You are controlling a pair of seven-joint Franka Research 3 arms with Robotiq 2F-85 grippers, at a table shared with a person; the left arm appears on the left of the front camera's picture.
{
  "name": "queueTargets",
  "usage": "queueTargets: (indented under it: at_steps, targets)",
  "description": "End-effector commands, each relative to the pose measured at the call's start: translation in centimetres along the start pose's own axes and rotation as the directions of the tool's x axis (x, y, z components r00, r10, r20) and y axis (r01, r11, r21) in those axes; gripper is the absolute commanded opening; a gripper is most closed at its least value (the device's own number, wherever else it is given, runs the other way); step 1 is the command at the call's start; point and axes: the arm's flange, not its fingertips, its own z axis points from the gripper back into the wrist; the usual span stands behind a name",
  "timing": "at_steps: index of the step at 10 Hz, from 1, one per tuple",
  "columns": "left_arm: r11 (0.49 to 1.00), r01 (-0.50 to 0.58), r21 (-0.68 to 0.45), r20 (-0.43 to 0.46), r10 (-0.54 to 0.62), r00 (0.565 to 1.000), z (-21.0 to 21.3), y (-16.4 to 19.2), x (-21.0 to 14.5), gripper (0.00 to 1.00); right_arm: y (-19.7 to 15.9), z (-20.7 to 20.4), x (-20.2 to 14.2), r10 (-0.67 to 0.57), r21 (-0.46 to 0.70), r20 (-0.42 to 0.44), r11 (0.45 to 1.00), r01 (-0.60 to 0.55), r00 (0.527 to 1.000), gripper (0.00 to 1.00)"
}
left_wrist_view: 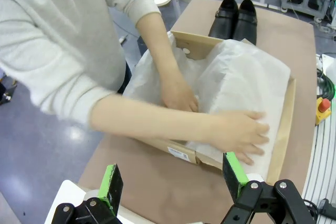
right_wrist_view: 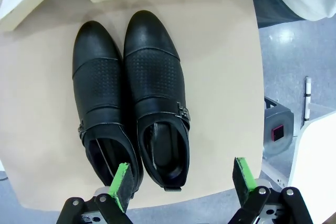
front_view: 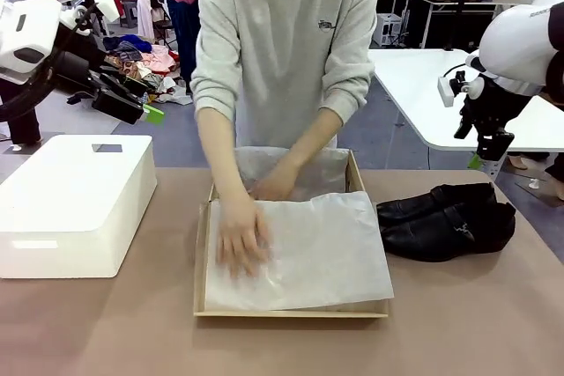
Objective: Pack the shoes into the box.
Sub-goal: Place one shoe of the Shoes into the Shoes Box.
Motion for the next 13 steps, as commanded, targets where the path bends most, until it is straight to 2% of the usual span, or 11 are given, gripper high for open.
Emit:
queueTargets:
  at_steps: [1, 7, 13]
  targets:
    - [1.0, 0.001, -0.01, 0.008, -0.001, 1.0, 0.0, 0.1, -0.1, 1.0, -0.9, -1.0, -1.2, 0.039, -0.002, -0.001, 0.999, -0.039, 0.999, 1.0]
    - [1.0, 0.001, -0.01, 0.008, -0.001, 1.0, 0.0, 0.1, -0.1, 1.0, -2.6, -5.1, -3.6, 0.031, 0.038, 0.019, 0.999, -0.032, 0.999, 1.0]
    - [1.0, 0.001, -0.01, 0.008, -0.001, 1.0, 0.0, 0.1, -0.1, 1.0, -4.1, -7.9, -4.1, 0.021, 0.045, 0.056, 0.999, -0.024, 0.998, 1.0]
